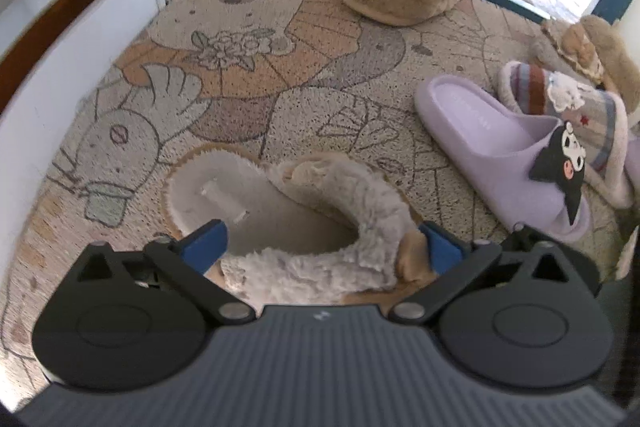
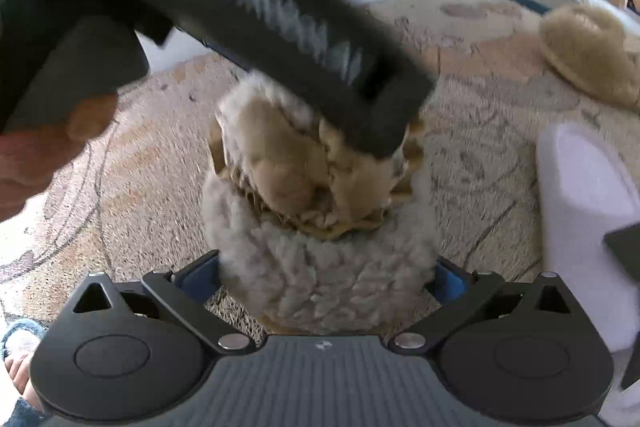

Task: Organize scattered shoes
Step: 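Carry the grey fluffy bow slipper with the left tool toward the white shelf, then lower the bow slipper onto the mat by the shelf and open the left tool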

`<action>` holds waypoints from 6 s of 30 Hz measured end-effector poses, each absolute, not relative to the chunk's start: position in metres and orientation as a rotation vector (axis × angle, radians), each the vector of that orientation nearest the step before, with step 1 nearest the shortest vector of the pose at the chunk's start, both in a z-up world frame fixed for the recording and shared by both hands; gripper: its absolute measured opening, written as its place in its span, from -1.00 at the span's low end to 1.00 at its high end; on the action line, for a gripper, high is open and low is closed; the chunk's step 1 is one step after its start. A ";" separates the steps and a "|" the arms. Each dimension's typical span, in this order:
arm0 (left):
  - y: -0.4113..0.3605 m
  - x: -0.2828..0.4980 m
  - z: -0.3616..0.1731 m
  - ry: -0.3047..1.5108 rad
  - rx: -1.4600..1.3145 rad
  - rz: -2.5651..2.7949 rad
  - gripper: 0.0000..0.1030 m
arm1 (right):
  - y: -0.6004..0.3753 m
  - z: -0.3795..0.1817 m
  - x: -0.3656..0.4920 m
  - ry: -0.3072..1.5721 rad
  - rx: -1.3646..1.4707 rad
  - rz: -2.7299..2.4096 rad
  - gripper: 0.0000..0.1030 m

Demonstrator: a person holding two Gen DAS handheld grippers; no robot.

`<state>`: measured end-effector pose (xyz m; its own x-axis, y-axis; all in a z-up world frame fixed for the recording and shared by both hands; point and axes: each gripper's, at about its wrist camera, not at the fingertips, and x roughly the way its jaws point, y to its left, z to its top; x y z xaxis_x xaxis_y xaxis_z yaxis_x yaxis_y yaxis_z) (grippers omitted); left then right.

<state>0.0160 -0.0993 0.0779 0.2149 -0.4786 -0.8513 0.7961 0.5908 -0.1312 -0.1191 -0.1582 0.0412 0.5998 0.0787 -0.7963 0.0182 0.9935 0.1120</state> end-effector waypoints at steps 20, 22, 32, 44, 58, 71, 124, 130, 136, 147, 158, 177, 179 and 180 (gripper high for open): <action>-0.085 0.002 0.101 0.902 0.370 -0.994 1.00 | -0.155 0.045 -0.125 0.877 0.041 0.017 0.96; -0.087 -0.004 0.099 0.888 0.416 -1.038 1.00 | -0.153 0.049 -0.129 0.849 0.015 0.014 0.96; -0.101 -0.011 0.080 0.862 0.566 -1.108 0.88 | -0.159 0.052 -0.132 0.846 -0.010 0.026 0.94; -0.084 -0.012 0.090 0.902 0.481 -1.082 -0.10 | -0.149 0.058 -0.139 0.800 0.035 0.053 0.92; -0.010 -0.010 0.103 0.953 0.389 -0.853 -0.13 | -0.092 0.060 -0.123 0.751 0.010 0.237 0.92; 0.080 -0.009 0.113 1.000 0.249 -0.624 -0.14 | -0.017 0.066 -0.112 0.749 -0.014 0.412 0.92; 0.240 -0.017 0.094 1.193 0.020 -0.159 -0.05 | 0.143 0.062 -0.098 0.891 -0.079 0.660 0.92; 0.241 -0.020 0.092 1.194 0.023 -0.157 0.11 | 0.144 0.064 -0.102 0.916 -0.089 0.664 0.92; 0.245 -0.022 0.083 1.238 0.049 -0.158 0.84 | 0.145 0.061 -0.105 0.969 -0.098 0.713 0.91; 0.249 -0.018 0.084 1.225 -0.030 -0.153 0.94 | 0.136 0.065 -0.108 0.947 -0.044 0.786 0.77; 0.244 -0.013 0.088 1.199 -0.036 -0.158 0.94 | 0.122 0.061 -0.106 0.954 0.013 0.782 0.64; 0.200 -0.006 0.099 1.150 0.002 -0.188 0.96 | 0.058 0.073 -0.104 0.943 0.039 0.527 0.76; 0.195 -0.004 0.103 1.135 0.008 -0.191 0.96 | 0.053 0.076 -0.104 0.943 0.037 0.510 0.78; 0.191 -0.003 0.105 1.124 0.010 -0.193 0.97 | 0.049 0.078 -0.105 0.943 0.033 0.499 0.79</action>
